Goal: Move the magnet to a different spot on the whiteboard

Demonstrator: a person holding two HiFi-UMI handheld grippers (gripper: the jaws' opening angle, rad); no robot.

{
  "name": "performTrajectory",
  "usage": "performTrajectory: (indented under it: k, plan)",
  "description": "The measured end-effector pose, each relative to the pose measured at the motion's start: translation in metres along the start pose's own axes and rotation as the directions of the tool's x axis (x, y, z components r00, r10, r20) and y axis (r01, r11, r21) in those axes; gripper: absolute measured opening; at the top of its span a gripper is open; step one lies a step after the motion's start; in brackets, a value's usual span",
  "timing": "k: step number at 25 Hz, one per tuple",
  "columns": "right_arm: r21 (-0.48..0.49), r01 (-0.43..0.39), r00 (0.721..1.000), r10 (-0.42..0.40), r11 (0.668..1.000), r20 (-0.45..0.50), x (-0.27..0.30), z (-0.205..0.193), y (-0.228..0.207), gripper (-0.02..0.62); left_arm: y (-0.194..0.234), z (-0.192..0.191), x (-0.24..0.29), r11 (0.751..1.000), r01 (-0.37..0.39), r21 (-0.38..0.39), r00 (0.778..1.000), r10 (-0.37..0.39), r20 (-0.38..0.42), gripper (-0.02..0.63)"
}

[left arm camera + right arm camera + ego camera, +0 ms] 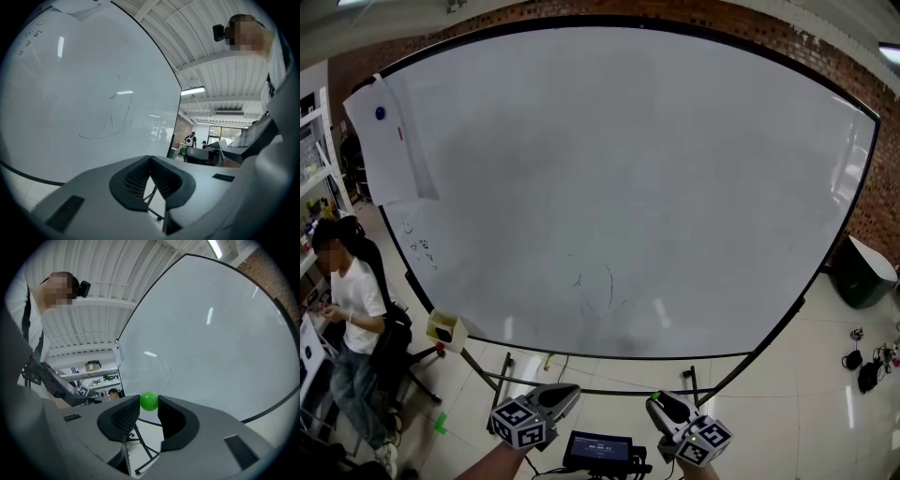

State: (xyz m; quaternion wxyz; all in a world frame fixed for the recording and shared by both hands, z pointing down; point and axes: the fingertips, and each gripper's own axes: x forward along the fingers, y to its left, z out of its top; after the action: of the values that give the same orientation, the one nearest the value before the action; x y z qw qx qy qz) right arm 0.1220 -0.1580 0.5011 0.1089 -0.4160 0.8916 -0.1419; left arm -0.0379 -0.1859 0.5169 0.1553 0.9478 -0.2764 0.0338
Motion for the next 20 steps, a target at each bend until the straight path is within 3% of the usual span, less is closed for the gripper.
performTrajectory:
  k: [8, 15, 20]
  plan:
    - [-0.019, 0.008, 1.000, -0.008, 1.000, -0.007, 0.003, 0.003, -0.006, 0.147, 0.004, 0.005, 0.004, 1.000, -0.013, -0.009, 1.000, 0.013, 0.007, 0.021]
    - [-0.147, 0.008, 0.995, -0.022, 0.989, -0.096, 0.010, -0.001, -0.007, 0.147, 0.010, 0.004, 0.001, 0.999, -0.027, -0.024, 0.999, 0.027, 0.017, 0.021]
    - [-0.267, 0.006, 0.987, -0.048, 0.964, -0.154, 0.010, 0.006, -0.016, 0.147, 0.013, 0.002, -0.005, 0.999, -0.039, -0.021, 0.999, 0.039, 0.020, 0.021]
